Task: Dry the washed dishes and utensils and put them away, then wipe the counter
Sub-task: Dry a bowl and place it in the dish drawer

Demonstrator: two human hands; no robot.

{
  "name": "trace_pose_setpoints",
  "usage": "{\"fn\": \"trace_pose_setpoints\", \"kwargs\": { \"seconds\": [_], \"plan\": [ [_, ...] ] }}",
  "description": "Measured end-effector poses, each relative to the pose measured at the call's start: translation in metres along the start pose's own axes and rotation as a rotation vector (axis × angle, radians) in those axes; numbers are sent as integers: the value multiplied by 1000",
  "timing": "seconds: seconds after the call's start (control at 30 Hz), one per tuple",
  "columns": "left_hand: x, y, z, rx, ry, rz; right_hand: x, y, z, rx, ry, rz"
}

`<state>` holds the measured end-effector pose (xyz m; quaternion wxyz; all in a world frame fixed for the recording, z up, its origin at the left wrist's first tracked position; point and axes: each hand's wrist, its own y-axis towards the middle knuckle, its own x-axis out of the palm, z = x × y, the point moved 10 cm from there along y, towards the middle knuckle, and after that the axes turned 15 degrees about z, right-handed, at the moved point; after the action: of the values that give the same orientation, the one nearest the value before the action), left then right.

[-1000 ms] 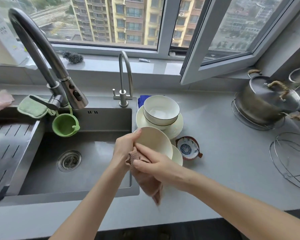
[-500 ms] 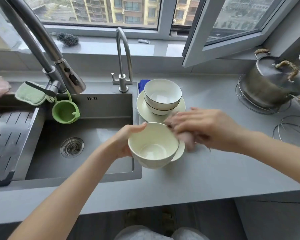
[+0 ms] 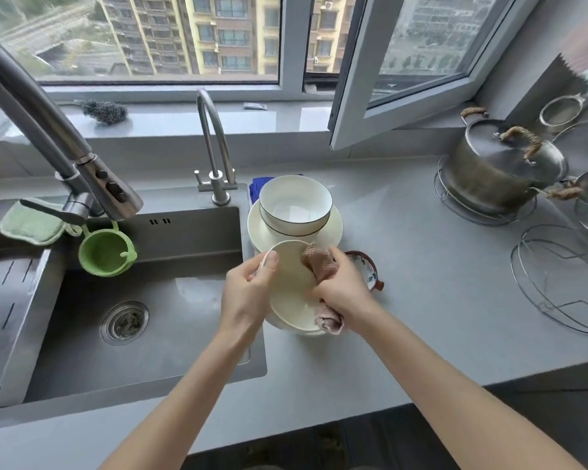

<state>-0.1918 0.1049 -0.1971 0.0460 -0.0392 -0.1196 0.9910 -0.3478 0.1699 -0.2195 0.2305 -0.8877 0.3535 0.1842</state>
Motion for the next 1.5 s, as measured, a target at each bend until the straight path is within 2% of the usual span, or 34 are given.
{"fn": "trace_pose_setpoints", "kwargs": {
  "seconds": [0.1,0.17,0.27,0.33,0.37,0.43,0.47,0.5,0.53,0.6,0.67,0.7,0.77,0.87,0.93,1.0,1.03,1.07,1.13,1.2,1.27,1.3,1.4,1.43,1.47,1.5],
  "plan": [
    [13,-6,-23,-291,115,-243,0,-3,-33,-242,-205,-155],
    [17,-13,-37,-440,84,-359,-7,-9,-51,-352,-244,-193],
    [8,-5,-44,-489,80,-301,-43,-18,-78,-530,-219,18],
    [2,-2,-43,-493,108,-266,-53,-39,-95,-747,-423,138],
    [1,-1,-42,-490,122,-273,-46,-52,-100,-852,-532,127],
    [4,-2,-36,-470,160,-313,-20,-76,-98,-1043,-617,-20],
    [7,-3,-34,-449,182,-347,-6,-89,-93,-1117,-588,-152],
    [10,-4,-32,-429,204,-379,5,-98,-86,-1116,-546,-317],
    [14,-5,-31,-418,214,-405,12,-100,-77,-1039,-505,-467],
    [19,-10,-31,-439,182,-453,20,-102,-67,-968,-493,-656],
    [23,-12,-29,-411,192,-477,27,-110,-58,-1178,-652,-692],
    [24,-11,-28,-364,238,-483,28,-111,-53,-1327,-753,-662],
    [22,-10,-22,-274,301,-462,31,-108,-42,-1479,-960,-597],
    [15,-6,-17,-238,319,-397,35,-104,-40,-1455,-1104,-515],
    [6,0,-16,-237,288,-308,36,-105,-49,-1364,-1027,-477],
    [-2,1,-20,-309,232,-223,39,-103,-53,-1204,-927,-518],
    [-5,2,-23,-345,204,-190,39,-101,-50,-1066,-871,-573],
    [-6,2,-24,-367,173,-160,41,-100,-45,-879,-777,-647],
    [-8,5,-23,-368,104,-103,44,-105,-45,-567,-422,-720],
    [-9,12,-17,-327,54,-70,45,-106,-56,-459,-136,-663],
    [-9,14,-11,-321,44,-87,39,-103,-59,-530,-154,-571],
    [-9,12,-11,-347,55,-117,33,-103,-60,-644,-243,-533],
    [-5,6,-16,-380,176,-240,9,-110,-72,-1209,-619,-393],
    [-5,6,-19,-393,193,-251,-3,-110,-78,-1325,-688,-318],
    [-6,7,-23,-425,167,-247,-21,-105,-87,-1375,-674,-218],
    [-7,9,-26,-468,108,-228,-43,-95,-99,-1344,-589,-86]
  ]
}}
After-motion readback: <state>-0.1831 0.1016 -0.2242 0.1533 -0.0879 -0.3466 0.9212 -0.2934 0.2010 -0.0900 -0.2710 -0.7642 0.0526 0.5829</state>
